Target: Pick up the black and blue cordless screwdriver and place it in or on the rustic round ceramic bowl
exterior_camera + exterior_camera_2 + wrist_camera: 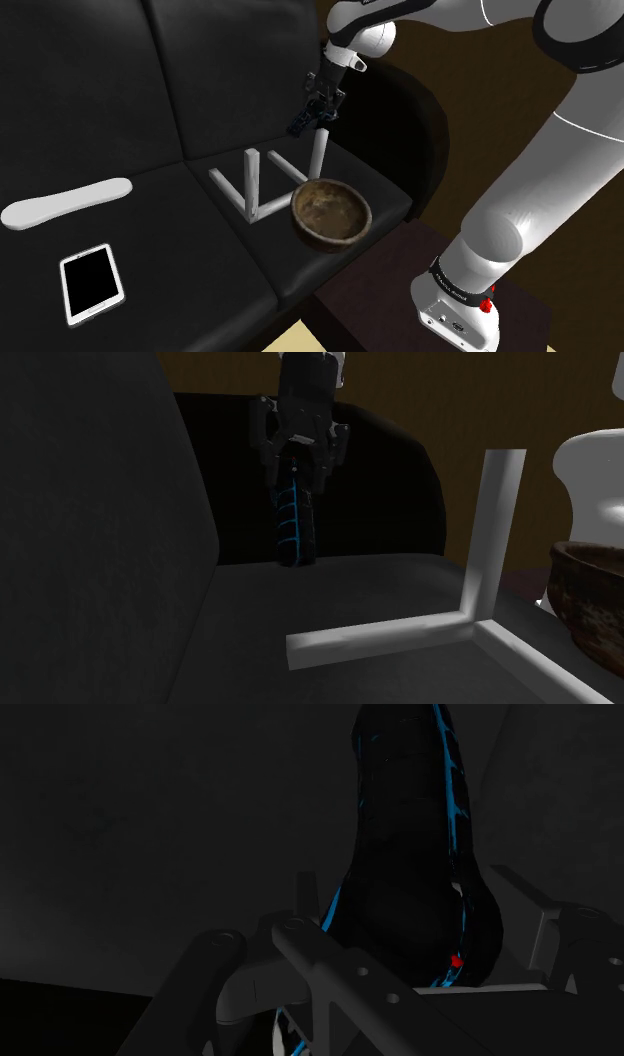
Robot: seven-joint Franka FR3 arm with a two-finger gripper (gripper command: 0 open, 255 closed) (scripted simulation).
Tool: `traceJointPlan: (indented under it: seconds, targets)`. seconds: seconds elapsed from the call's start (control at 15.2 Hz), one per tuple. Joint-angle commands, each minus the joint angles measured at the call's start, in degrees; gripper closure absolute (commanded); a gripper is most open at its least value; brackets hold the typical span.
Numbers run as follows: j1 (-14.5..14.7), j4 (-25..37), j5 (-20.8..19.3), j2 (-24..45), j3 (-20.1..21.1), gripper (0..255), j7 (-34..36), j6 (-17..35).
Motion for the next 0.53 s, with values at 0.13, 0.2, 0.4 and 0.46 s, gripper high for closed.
traceJointPlan:
  seconds: [0.13,0.2,0.4,0.46]
  targets:
    - [-0.01,2.24,-0.40,-0.74,-0.02,255,0.78,-2.88]
    - [-0.03,2.80,-0.49,-0.92,-0.03,255,0.95,-3.61]
    - [-0.08,4.56,-0.74,-1.39,-0.08,255,1.42,-5.80]
    - [-0.10,5.17,-0.82,-1.52,-0.10,255,1.58,-6.53]
